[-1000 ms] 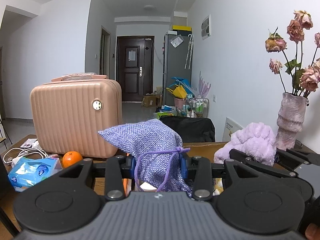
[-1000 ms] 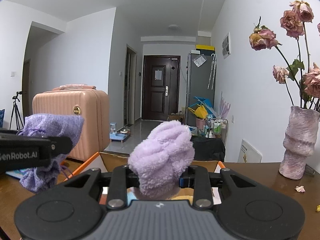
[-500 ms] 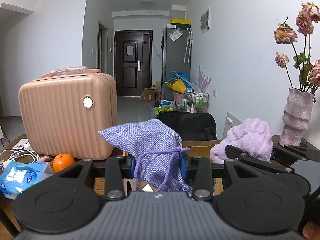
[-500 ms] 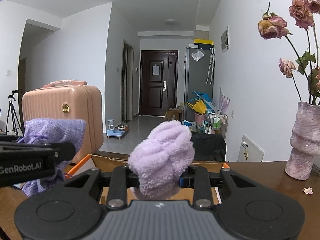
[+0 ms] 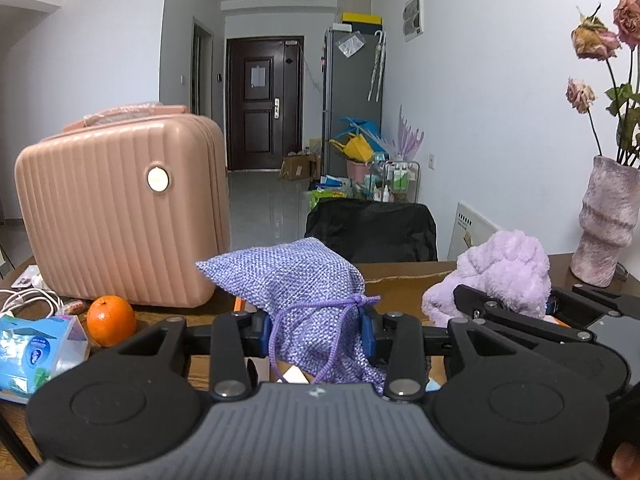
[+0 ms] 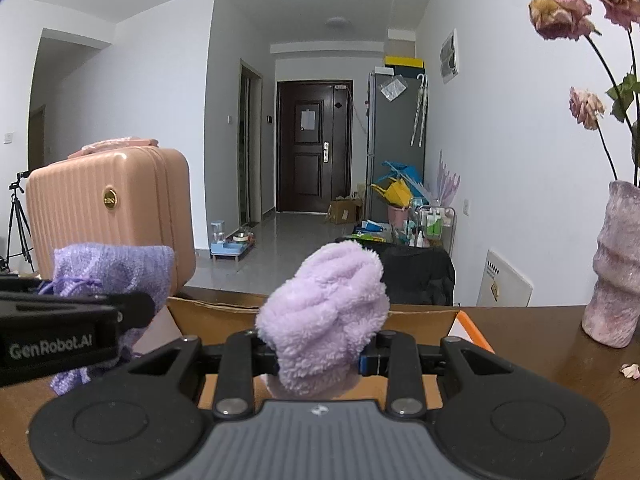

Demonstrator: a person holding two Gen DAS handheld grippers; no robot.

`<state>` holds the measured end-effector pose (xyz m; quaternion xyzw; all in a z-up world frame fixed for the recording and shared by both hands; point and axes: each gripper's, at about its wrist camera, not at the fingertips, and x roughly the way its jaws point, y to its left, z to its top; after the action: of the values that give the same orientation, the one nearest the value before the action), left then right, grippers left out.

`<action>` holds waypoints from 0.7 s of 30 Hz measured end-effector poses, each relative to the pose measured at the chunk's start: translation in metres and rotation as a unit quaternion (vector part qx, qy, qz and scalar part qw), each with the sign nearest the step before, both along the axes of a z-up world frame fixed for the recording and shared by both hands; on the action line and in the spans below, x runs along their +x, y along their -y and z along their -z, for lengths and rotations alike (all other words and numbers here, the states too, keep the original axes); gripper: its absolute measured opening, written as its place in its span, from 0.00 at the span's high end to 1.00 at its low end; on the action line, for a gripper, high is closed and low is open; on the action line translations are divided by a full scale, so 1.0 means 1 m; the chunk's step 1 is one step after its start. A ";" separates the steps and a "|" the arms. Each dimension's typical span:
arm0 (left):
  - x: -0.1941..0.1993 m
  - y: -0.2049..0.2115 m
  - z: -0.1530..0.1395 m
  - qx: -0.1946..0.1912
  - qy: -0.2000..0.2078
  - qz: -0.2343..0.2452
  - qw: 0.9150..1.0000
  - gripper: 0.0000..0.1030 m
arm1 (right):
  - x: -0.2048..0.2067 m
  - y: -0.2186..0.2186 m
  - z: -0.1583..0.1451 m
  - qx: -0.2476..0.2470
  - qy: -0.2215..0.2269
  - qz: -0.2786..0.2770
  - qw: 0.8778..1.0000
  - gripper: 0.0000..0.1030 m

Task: Organize soft objects
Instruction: 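Carry the pouch in the left tool to the box while the right tool carries the hair band, then open the left tool to drop the pouch into the box while the right tool drops the hair band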

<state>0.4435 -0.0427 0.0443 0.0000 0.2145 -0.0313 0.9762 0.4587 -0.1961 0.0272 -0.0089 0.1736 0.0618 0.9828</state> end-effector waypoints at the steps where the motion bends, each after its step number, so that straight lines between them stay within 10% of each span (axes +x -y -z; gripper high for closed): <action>1: 0.002 0.000 0.002 0.000 -0.003 0.000 1.000 0.61 | 0.002 0.000 0.001 0.001 -0.002 0.000 1.000 0.71; 12: 0.011 0.002 0.015 0.005 -0.026 0.004 1.000 0.61 | 0.019 0.004 0.014 0.017 -0.035 0.002 0.999 0.70; 21: 0.011 0.000 0.016 0.000 -0.034 0.007 0.999 0.53 | 0.019 0.007 0.017 0.020 -0.038 0.013 0.999 0.49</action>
<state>0.4546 -0.0428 0.0280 0.0006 0.2480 -0.0378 0.9680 0.4774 -0.2028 0.0106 0.0154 0.2096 0.0530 0.9762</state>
